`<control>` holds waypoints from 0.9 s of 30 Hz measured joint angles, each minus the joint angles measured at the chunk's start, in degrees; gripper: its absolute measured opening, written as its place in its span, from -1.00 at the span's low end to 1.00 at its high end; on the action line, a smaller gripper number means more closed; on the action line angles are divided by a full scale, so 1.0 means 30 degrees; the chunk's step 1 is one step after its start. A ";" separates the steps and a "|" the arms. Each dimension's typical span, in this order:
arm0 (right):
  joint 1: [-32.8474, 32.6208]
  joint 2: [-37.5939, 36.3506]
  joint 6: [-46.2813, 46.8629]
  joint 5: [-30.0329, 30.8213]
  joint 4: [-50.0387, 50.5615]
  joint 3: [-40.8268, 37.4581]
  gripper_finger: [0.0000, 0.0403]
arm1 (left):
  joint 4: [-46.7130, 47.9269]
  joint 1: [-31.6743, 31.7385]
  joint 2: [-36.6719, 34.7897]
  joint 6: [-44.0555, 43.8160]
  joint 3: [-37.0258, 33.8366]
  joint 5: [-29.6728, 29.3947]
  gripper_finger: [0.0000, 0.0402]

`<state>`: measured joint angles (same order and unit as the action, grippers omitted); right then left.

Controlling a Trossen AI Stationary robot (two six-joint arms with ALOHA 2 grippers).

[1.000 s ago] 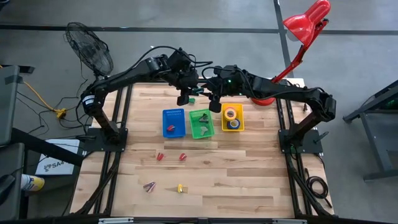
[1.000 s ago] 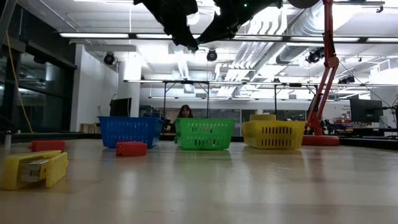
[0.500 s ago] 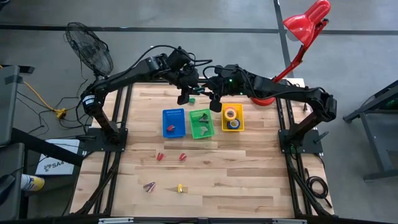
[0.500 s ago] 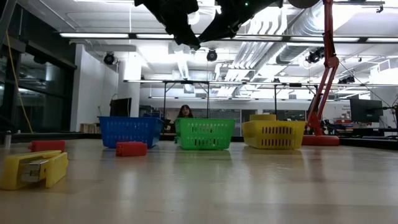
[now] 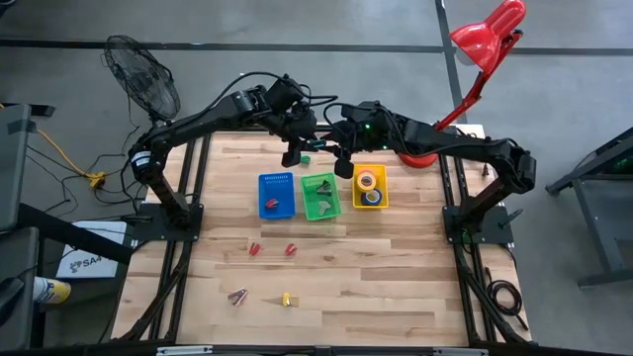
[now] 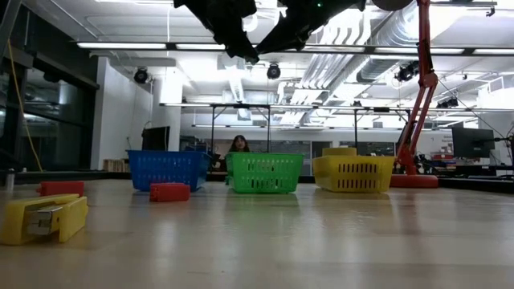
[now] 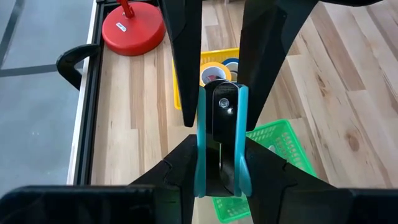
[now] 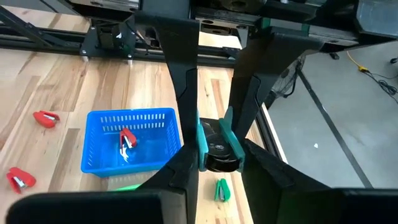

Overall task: Pick and place Stapler, Stapler remover, tape
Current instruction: Put the blue staple remover into the green bin

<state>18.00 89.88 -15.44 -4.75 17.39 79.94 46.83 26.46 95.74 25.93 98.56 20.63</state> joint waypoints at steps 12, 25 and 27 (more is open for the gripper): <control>-0.0006 0.0015 0.0559 -0.0146 0.0041 0.0000 -0.58 | 0.0087 0.0000 0.0000 -0.0073 0.0000 0.0004 -0.50; -0.0022 0.0037 0.1540 -0.0244 0.0129 0.0005 -0.58 | 0.0393 0.0000 0.0000 -0.0095 0.0000 -0.0039 -0.50; -0.0022 0.0037 0.1578 -0.0247 0.0131 0.0007 -0.58 | 0.0393 0.0015 0.0000 -0.0092 0.0000 -0.0040 -0.50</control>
<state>17.93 90.00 -10.71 -5.49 17.78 79.96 48.01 26.50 95.74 25.66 98.56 20.51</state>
